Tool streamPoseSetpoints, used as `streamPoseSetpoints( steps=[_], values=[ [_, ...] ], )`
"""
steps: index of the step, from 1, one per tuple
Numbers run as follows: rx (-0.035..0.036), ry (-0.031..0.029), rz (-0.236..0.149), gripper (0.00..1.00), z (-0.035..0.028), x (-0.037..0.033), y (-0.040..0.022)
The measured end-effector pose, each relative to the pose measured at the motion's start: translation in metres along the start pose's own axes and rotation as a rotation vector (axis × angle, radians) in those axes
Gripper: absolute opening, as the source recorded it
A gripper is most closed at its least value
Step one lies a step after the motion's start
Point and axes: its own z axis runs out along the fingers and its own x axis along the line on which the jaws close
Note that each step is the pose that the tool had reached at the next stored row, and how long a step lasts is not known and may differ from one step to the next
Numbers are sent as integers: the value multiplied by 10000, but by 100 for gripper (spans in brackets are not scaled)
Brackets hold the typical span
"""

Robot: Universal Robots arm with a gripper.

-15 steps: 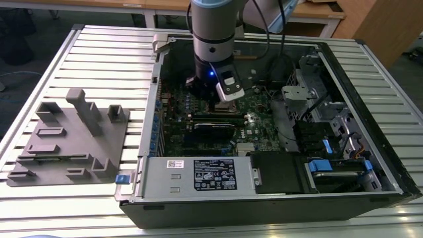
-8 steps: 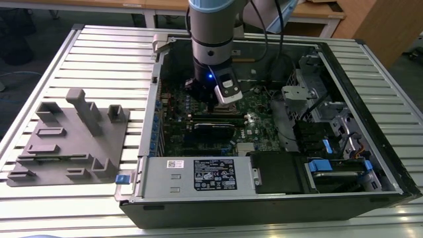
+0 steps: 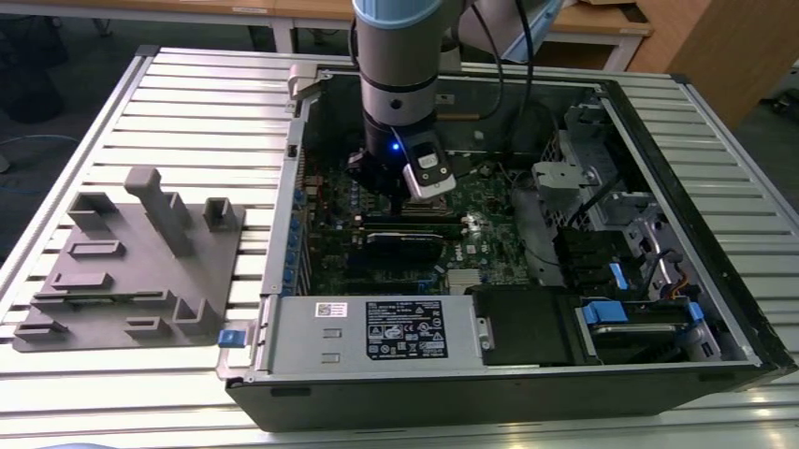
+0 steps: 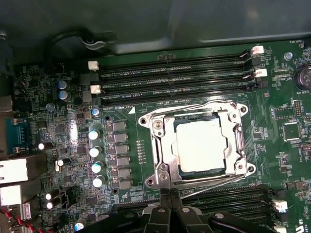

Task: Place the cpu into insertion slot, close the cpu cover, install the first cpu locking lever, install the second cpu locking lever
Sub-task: 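Install the second cpu locking lever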

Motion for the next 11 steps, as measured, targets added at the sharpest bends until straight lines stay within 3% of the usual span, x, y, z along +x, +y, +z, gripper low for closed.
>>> streamPoseSetpoints(
  steps=[11],
  values=[
    [-3,-3,0,11,12,42,-6]
  ],
)
